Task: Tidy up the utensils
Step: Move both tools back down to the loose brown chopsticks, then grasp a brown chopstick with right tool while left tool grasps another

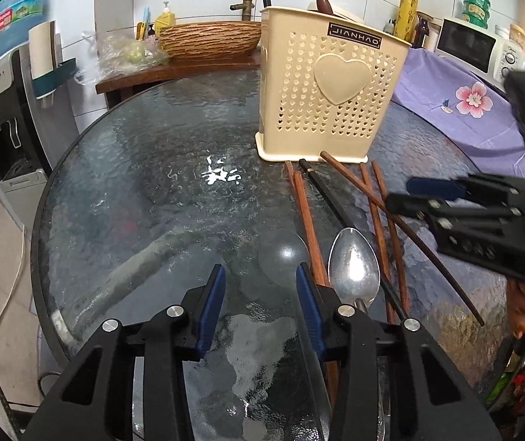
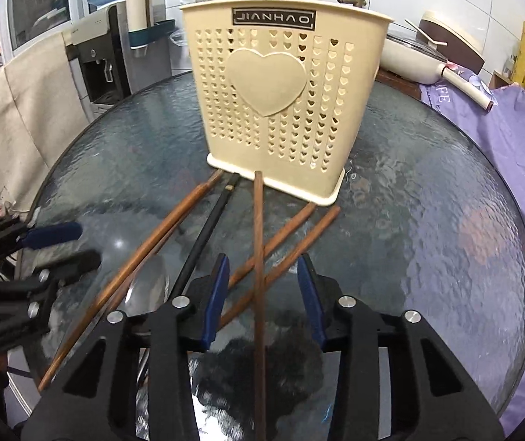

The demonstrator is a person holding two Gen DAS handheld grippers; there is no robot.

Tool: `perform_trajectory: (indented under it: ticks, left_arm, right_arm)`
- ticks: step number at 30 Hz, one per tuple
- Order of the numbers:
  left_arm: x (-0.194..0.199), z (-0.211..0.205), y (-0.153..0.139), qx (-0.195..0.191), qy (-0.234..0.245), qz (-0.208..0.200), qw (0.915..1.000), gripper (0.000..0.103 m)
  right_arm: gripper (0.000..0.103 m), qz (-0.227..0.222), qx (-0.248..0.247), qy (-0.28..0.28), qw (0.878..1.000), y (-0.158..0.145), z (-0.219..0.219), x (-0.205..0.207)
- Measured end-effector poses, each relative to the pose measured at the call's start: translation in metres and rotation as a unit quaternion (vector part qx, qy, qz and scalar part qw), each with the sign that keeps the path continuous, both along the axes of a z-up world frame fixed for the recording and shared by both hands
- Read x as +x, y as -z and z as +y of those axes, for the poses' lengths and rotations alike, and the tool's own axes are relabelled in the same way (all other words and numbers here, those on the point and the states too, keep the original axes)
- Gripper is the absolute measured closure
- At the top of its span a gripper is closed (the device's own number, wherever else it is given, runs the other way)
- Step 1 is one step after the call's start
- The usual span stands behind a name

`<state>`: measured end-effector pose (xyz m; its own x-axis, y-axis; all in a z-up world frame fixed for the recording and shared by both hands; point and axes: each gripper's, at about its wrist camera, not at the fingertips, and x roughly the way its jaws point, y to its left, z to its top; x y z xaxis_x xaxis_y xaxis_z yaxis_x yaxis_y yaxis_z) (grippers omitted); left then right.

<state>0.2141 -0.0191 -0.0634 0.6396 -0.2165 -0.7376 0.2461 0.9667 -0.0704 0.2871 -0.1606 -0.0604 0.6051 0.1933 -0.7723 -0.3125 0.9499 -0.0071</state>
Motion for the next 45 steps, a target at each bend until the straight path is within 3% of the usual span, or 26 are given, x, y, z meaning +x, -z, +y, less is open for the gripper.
perform_trajectory:
  ticks: [8,18,24,30,40,45]
  left_arm:
    - [-0.002,-0.001,0.003,0.006,0.002,0.003,1.0,0.064]
    - [0.003,0.006,0.003,-0.003,-0.002,0.006,1.0,0.064]
    - [0.025,-0.001,-0.01,-0.029,0.016,0.003,0.9994,0.064]
    - [0.056,-0.028,-0.01,-0.008,0.045,0.018,0.9988,0.064]
    - [0.085,-0.047,0.001,0.016,0.057,0.045,0.9973,0.078]
    - [0.093,-0.05,0.007,0.022,0.052,0.052,0.9971,0.093]
  right_arm:
    - [0.078,0.013,-0.012,-0.008,1.0,0.008,0.018,0.033]
    - [0.084,0.029,-0.011,-0.007,0.999,0.02,0.029,0.054]
    - [0.093,0.033,0.002,-0.004,0.999,0.021,0.026,0.059]
    - [0.096,0.029,0.03,0.006,0.999,0.015,0.013,0.061]
    - [0.096,0.021,0.06,0.013,0.998,0.007,-0.002,0.062]
    - [0.095,0.019,0.068,0.013,0.997,0.005,-0.009,0.056]
